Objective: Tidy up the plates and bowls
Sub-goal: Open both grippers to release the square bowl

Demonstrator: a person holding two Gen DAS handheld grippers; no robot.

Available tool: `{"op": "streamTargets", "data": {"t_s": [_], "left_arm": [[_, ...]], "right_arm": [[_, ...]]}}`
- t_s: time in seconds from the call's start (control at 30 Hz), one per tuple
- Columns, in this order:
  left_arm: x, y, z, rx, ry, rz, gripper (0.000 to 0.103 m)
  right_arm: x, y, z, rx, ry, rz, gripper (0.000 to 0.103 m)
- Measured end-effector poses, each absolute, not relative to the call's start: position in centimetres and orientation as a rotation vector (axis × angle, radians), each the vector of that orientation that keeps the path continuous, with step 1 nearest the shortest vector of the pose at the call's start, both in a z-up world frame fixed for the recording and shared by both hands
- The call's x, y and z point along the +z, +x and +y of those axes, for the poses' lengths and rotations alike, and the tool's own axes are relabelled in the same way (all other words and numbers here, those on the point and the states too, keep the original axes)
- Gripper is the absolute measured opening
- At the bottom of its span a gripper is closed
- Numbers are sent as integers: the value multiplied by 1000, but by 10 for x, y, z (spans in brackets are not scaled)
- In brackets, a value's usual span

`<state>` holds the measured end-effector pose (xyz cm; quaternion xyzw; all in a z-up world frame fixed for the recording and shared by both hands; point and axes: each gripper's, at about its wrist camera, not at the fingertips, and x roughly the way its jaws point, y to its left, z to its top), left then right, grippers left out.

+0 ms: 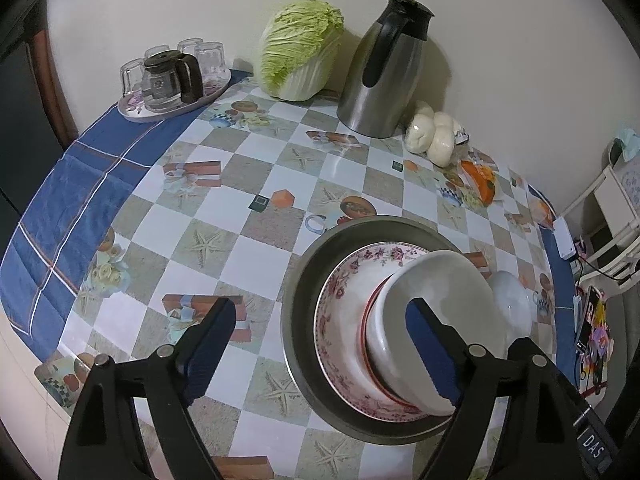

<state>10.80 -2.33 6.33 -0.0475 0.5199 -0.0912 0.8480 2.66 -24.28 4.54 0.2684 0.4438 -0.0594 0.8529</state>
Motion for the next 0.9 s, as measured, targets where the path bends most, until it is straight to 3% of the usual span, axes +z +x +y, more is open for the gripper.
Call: {"op": "streamTargets", "data": {"t_s": [0.37, 0.43, 0.5, 0.9], "left_arm": [[63, 96, -13, -159, -100, 1067, 88], [63, 94, -12, -149, -91, 1064, 98], [64, 91, -10, -141, -91, 1050, 101], [62, 74, -10, -124, -87, 1031, 101]], "right_arm": [[44, 20, -236, -129, 524, 941, 103], [45, 19, -235, -128, 519, 938, 103], [45, 16, -234, -129, 513, 936, 103], [45, 0, -240, -148, 505, 939, 103]]}}
